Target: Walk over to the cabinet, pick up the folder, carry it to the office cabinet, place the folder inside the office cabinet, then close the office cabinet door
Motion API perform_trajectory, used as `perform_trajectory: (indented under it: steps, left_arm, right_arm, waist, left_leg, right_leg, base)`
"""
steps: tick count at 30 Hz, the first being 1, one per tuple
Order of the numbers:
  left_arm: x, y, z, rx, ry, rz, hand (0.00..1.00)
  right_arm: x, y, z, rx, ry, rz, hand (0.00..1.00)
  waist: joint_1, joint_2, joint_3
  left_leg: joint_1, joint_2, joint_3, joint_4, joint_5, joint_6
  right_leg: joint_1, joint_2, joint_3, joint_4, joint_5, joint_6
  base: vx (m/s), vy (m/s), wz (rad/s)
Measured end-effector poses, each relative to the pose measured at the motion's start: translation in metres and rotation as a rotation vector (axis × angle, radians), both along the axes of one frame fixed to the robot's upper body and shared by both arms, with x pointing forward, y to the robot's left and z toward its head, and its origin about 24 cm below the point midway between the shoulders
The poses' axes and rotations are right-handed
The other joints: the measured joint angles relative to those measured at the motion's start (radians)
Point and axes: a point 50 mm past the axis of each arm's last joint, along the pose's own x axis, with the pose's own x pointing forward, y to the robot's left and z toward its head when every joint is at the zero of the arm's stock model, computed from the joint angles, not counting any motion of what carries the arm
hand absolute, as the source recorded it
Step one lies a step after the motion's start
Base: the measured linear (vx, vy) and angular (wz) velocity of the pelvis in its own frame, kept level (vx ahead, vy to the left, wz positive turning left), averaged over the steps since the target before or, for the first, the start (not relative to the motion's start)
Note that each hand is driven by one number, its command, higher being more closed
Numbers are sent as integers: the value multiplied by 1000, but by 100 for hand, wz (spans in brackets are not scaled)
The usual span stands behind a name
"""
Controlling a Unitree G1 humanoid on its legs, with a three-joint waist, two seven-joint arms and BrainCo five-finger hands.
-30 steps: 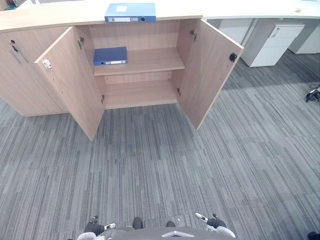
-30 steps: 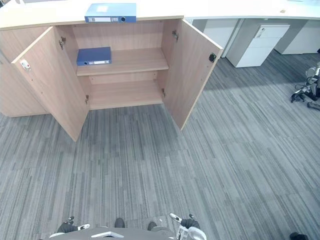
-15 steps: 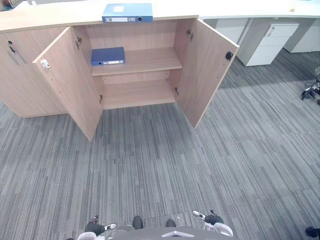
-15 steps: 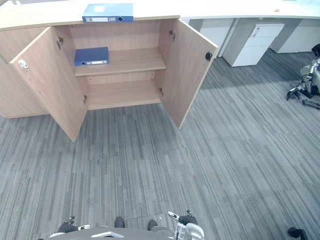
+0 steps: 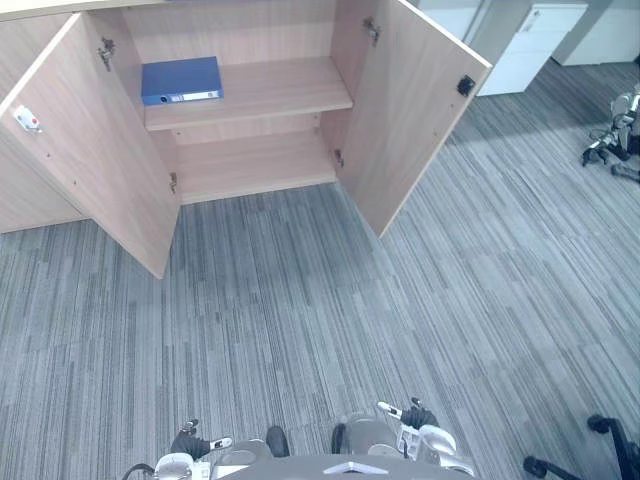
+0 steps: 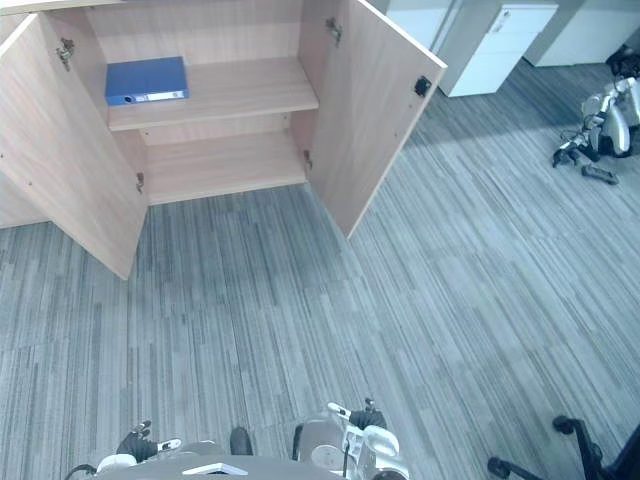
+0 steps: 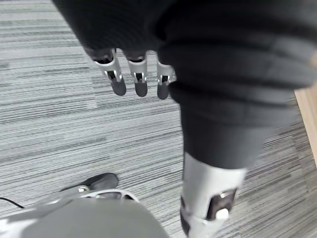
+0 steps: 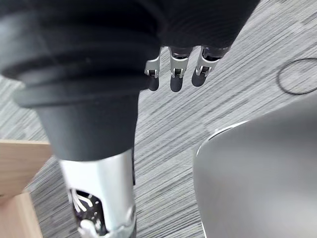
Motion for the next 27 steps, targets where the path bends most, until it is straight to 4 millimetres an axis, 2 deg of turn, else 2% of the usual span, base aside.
perform_trajectory:
  steps: [2,3,5,6,7,8,9,10,11,12,13,14,16,17,19,21,23,24,25,26,27]
  left_arm:
    - [5,0,1,-6,-15,13,0]
    - [10,-1,2,-7,-27,13,0]
    - [16,-8,2,-25,-44,16,0]
    - [19,-8,3,-26,-52,13,0]
    - [21,-7,4,-24,-61,10,0]
    - [20,-6,4,-21,-60,12,0]
    - [18,-2,4,-12,-58,23,0]
    - [19,-3,4,-15,-61,33,0]
    - [22,-11,3,-35,-73,38,0]
    - [23,-15,3,-48,-80,48,0]
    - [27,-15,6,-58,-113,88,0]
    - [29,-17,7,-72,-129,126,0]
    - [34,-23,8,-90,-153,146,0]
    - [39,-27,10,-97,-175,144,0]
    - [48,-28,14,-92,-211,141,0]
    - [50,-28,16,-94,-223,144,0]
    - [52,-31,16,-100,-227,145,0]
    - [52,-31,16,-100,-227,144,0]
    - [52,-31,16,-101,-226,143,0]
    - [50,-32,15,-103,-217,146,0]
    - [48,-32,14,-104,-209,147,0]
  right_arm:
    - [4,2,1,-3,-15,17,0]
    - [8,2,3,-5,-30,24,0]
    - [21,1,9,-13,-70,33,0]
    - [23,1,11,-15,-83,33,0]
    - [22,2,10,-14,-82,36,0]
    - [19,2,9,-13,-73,34,0]
    - [13,3,7,-8,-61,30,0]
    - [15,0,8,-14,-67,29,0]
    - [19,-1,10,-19,-78,29,0]
    - [18,0,9,-17,-76,29,0]
    - [18,0,9,-14,-77,25,0]
    - [20,0,11,-20,-84,33,0]
    - [16,0,11,-23,-85,33,0]
    - [13,2,10,-27,-79,40,0]
    - [11,1,9,-29,-71,28,0]
    - [9,-1,8,-17,-75,-9,0]
    - [7,-1,8,-12,-72,-34,0]
    - [6,-1,7,-11,-70,-35,0]
    - [5,-1,7,-10,-66,-40,0]
    - [1,-1,5,-10,-51,-40,0]
    - [0,-1,4,-9,-48,-40,0]
  waist:
    - [-11,1,1]
    - [-19,5,5]
    - [-31,37,31]
    - [-34,40,33]
    - [-34,30,34]
    - [-33,18,29]
    - [-36,-6,23]
    - [-37,-1,22]
    - [-34,25,22]
    - [-32,31,26]
    - [-27,41,32]
    - [-23,53,36]
    - [-18,56,44]
    - [-6,47,45]
    - [9,43,45]
    - [19,37,48]
    - [32,40,46]
    - [33,40,46]
    - [33,40,45]
    - [40,42,34]
    - [47,40,25]
  left_leg:
    - [30,15,-33,-6,-22,-6]
    - [39,29,-48,-6,-31,-10]
    - [66,86,-71,-6,-48,-29]
    - [71,100,-79,-6,-52,-38]
    - [91,105,-82,-5,-61,-69]
    - [116,106,-89,-5,-82,-103]
    - [148,94,-114,-1,-104,-138]
    - [161,110,-119,12,-114,-151]
    - [120,149,-118,105,-112,-166]
    - [89,157,-121,183,-107,-173]
    - [8,186,-114,391,-86,-193]
    - [-83,233,-109,620,-56,-193]
    - [-169,295,-77,857,-74,-191]
    - [-214,319,-46,907,-96,-191]
    - [-280,337,-4,862,-115,-186]
    - [-337,332,34,737,-123,-177]
    - [-369,291,41,499,-110,-182]
    - [-379,278,38,441,-95,-180]
    - [-372,253,28,329,-45,-172]
    - [-371,236,18,257,30,-154]
    - [-364,227,11,248,70,-142]
  right_leg:
    - [-49,6,-46,-12,-61,-12]
    - [-71,15,-67,-61,-66,-24]
    - [-112,71,-100,-247,-18,-48]
    - [-126,89,-104,-352,43,-51]
    - [-124,101,-101,-480,139,-57]
    - [-117,101,-96,-551,212,-74]
    - [-105,83,-87,-568,332,-114]
    - [-104,94,-88,-532,335,-116]
    - [-97,109,-108,-508,301,-133]
    - [-87,115,-113,-511,288,-139]
    - [-50,128,-114,-522,263,-153]
    - [4,147,-112,-539,236,-162]
    - [106,168,-108,-561,197,-173]
    - [159,169,-96,-575,177,-176]
    - [225,167,-78,-619,170,-170]
    - [263,156,-59,-652,163,-158]
    - [303,130,-42,-673,145,-129]
    - [313,123,-40,-679,140,-120]
    - [330,112,-35,-687,129,-100]
    - [333,106,-19,-686,112,-74]
    - [334,102,-5,-684,103,-63]
  base:
    - [300,9,43]
    - [386,-45,49]
    - [360,-81,44]
    - [413,-88,51]
    - [476,-120,53]
    - [618,-202,65]
    - [544,-212,52]
    - [508,-236,44]
    - [386,-211,20]
    - [471,-285,13]
    - [575,-341,1]
    - [577,-312,-7]
    - [483,-220,-14]
    - [385,-166,-18]
    - [330,-104,-27]
    - [288,-14,-25]
    - [267,95,-11]
    - [261,154,-7]
    - [244,192,-14]
    - [299,273,-26]
    - [261,256,-43]
